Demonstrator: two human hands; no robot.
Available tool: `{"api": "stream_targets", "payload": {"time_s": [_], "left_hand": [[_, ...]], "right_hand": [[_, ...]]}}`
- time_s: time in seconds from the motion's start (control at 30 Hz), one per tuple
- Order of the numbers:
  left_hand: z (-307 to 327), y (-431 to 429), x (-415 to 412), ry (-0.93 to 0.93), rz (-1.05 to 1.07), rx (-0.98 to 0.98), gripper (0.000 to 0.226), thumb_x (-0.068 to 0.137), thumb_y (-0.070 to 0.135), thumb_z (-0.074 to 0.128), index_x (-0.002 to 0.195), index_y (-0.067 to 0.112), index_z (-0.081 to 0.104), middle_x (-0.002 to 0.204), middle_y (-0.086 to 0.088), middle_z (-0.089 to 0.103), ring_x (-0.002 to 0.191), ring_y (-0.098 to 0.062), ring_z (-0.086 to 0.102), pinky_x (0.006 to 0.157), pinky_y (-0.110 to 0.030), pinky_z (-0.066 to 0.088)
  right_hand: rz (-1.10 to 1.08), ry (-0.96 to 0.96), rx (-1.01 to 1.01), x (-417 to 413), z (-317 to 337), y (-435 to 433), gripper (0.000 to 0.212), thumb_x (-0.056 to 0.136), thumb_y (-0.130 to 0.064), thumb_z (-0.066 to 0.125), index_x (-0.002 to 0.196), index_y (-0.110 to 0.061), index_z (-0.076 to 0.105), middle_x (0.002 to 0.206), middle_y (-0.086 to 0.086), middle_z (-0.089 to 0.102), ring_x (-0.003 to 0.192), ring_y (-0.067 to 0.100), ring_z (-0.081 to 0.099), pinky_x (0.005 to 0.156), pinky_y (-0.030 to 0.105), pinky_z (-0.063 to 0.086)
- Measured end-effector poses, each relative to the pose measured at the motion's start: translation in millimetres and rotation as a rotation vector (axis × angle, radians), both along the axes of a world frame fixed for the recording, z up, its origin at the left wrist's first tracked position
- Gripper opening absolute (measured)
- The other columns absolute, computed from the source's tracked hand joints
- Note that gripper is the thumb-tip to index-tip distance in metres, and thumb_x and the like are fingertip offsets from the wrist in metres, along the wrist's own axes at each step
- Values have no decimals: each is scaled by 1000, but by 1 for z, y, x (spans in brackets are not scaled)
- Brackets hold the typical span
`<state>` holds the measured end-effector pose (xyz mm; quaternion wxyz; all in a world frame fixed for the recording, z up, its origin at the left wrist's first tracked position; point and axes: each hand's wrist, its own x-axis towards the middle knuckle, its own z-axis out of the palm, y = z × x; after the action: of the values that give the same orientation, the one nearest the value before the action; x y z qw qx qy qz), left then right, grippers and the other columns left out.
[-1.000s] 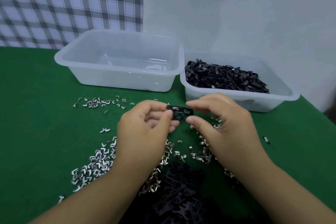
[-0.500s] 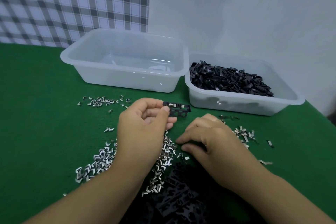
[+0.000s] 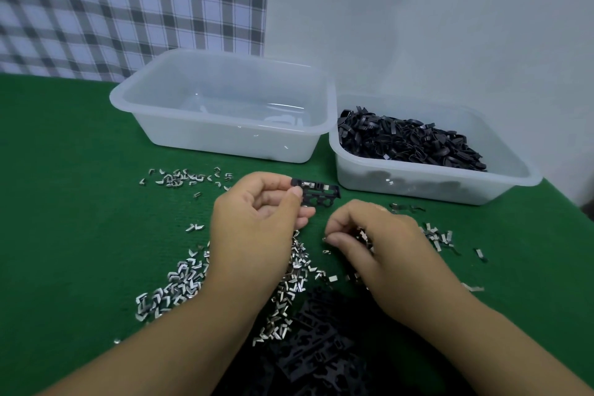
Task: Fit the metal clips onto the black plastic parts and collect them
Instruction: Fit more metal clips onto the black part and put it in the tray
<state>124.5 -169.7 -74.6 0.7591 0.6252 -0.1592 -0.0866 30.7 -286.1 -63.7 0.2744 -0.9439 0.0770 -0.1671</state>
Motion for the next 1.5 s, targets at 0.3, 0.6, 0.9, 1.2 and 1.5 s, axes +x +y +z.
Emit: {"api": "stream_targets", "payload": {"time_s": [0.3,0.6,0.9,1.2,1.5], "left_hand": [[-1,-1,-1,-4,-35,0,13,85,0,65,80,12,65,67,-10,70,62,-13,72,55,-14,53],[-1,-1,-5,21,-178,0,11,83,-2,66,80,8,65,62,-9,70,62,-19,73,54,-18,55],[1,-1,-8,16,-220,-4,8,83,-3,65,80,4,64,64,-15,70,60,-20,72,53,-19,56],[0,-1,-8,20,-234,-15,11,82,-2,67,77,8,65,62,-13,70,60,-22,73,52,-19,54],[2,-1,-9,2,-253,-32,13,81,-5,67,77,7,66,60,-10,70,61,-21,73,53,-19,55]], "right_hand": [[-186,-235,252,0,-1,-10,21,75,-15,74,74,-36,71,70,-17,67,55,4,58,54,15,46],[-194,-419,67,-1,3,-8,24,75,-5,73,87,-26,70,75,-18,63,74,3,58,69,14,46],[-184,-471,-130,-1,2,-10,19,76,-4,73,91,-14,72,79,-9,64,75,5,55,74,10,42],[-212,-480,-113,0,-1,-9,6,76,-10,74,78,-14,70,76,-6,63,78,12,55,73,12,39],[-228,-444,-234,-1,-1,-8,8,75,-8,75,76,-13,68,75,-4,62,77,18,54,73,16,37]]}}
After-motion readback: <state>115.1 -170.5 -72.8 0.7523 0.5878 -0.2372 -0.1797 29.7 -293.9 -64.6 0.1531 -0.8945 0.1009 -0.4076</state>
